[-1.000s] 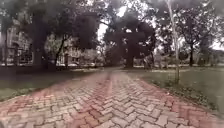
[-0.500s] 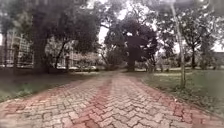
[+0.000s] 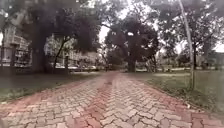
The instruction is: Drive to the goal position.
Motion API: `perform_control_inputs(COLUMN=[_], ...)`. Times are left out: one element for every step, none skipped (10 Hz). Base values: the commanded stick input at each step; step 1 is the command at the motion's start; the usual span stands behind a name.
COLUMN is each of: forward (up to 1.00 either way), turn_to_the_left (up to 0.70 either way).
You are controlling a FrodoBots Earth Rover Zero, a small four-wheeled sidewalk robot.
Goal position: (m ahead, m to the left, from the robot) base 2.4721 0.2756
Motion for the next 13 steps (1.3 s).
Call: perform_control_inputs(forward=[0.7,0.7,0.7,0.7,0.7,0.7,0.7,0.7,0.7,0.7,0.7,0.7,0.7], turn_to_the_left=[0.0,0.0,0.0,0.0,0.0,0.0,0.0,0.0,0.0,0.0,0.0,0.0,0.0])
